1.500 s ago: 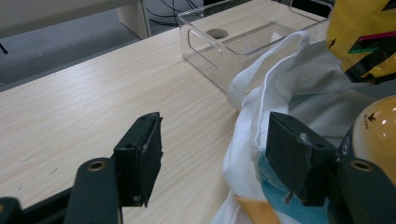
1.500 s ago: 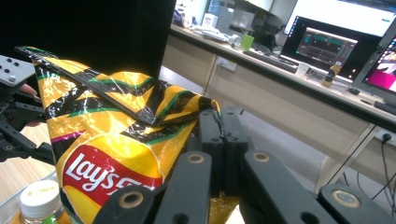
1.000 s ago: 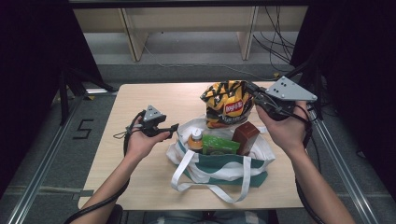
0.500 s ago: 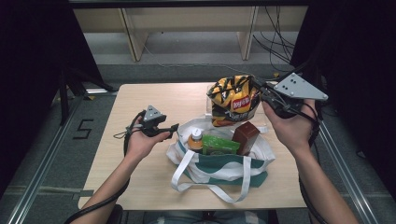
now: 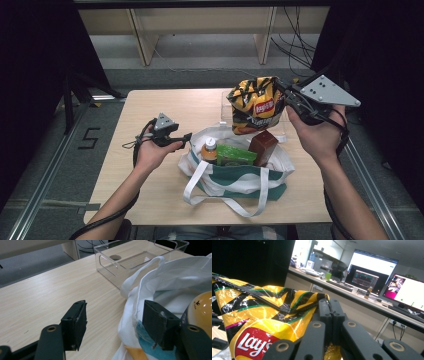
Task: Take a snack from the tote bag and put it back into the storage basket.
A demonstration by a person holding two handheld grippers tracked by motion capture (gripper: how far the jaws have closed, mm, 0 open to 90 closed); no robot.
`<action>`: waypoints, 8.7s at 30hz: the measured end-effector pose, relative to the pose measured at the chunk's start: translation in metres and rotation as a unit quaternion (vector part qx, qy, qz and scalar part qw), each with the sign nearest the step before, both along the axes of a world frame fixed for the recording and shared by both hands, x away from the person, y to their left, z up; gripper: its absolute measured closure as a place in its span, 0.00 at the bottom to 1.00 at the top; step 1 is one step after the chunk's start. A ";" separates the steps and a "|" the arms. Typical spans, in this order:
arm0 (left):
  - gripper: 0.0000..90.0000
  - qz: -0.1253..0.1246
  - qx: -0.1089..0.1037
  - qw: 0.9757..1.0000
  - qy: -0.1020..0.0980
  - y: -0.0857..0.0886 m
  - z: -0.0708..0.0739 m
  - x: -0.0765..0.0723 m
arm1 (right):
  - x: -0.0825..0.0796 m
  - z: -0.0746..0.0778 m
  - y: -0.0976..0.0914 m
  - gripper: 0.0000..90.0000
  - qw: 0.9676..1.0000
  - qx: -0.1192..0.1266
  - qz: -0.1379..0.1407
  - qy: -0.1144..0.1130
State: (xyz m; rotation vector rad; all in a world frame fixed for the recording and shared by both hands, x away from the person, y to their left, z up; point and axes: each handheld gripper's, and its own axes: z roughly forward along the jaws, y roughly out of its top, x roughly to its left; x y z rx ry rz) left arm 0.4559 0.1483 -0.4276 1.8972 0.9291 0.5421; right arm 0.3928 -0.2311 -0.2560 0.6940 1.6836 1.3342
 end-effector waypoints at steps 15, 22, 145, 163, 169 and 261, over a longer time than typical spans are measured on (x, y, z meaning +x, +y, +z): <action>0.40 0.006 -0.003 1.000 -0.001 0.000 0.000 0.000 | -0.002 0.010 -0.015 1.00 1.000 0.010 -0.025 -0.009; 0.40 0.005 -0.004 1.000 -0.002 0.001 0.000 0.000 | 0.000 0.011 -0.023 1.00 0.999 0.014 -0.031 -0.007; 0.41 0.031 -0.034 0.998 -0.035 0.011 0.005 0.003 | 0.186 -0.062 -0.030 1.00 0.977 0.044 -0.157 0.140; 0.41 0.029 -0.041 0.998 -0.042 0.011 0.007 0.002 | 0.191 -0.060 -0.019 1.00 0.977 0.056 -0.150 0.143; 0.41 0.028 -0.042 0.998 -0.042 0.009 0.005 0.003 | 0.193 -0.059 -0.015 1.00 0.976 0.055 -0.150 0.151; 0.40 0.031 -0.038 0.997 -0.051 0.008 0.005 0.000 | 0.093 -0.091 -0.063 0.48 0.961 0.099 -0.125 0.226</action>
